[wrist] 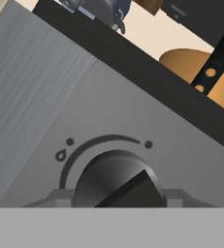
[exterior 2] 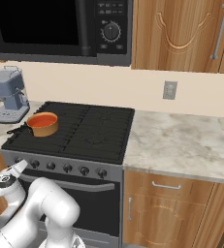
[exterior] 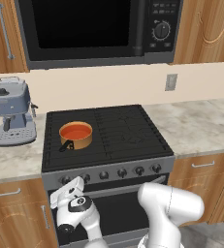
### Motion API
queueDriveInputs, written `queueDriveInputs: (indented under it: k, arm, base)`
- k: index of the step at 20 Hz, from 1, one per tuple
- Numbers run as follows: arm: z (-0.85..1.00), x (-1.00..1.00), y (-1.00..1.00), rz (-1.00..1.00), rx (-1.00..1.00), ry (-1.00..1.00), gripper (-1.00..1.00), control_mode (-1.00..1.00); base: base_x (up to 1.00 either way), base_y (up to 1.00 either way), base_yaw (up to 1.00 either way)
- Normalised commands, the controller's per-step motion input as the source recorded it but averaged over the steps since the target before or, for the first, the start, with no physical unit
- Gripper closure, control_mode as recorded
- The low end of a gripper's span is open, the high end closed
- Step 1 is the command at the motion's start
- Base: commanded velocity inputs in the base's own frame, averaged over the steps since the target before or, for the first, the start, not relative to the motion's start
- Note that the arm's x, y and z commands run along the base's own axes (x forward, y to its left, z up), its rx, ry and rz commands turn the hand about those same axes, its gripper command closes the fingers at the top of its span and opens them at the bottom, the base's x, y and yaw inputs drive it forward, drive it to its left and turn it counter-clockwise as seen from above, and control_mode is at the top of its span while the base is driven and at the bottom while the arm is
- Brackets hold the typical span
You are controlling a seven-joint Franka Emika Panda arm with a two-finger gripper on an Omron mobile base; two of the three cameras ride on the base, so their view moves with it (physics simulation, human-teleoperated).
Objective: Wait until the marinara sauce is simmered to a deep red color and then turn off the stove.
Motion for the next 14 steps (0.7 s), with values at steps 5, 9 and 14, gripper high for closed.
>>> queueDriveInputs:
  k: [5,9,14]
  arm:
    - [0.00,0.00,0.00,0.00,0.00,0.00,1.00,-1.00]
    - [0.00,0.00,0.00,0.00,0.00,0.00,1.00,-1.00]
    - [0.00,0.00,0.00,0.00,0.00,0.00,1.00,-1.00]
  base:
    - [0.00,0.00,0.00]
    - [0.00,0.00,0.00]
    - [0.00,0.00,0.00]
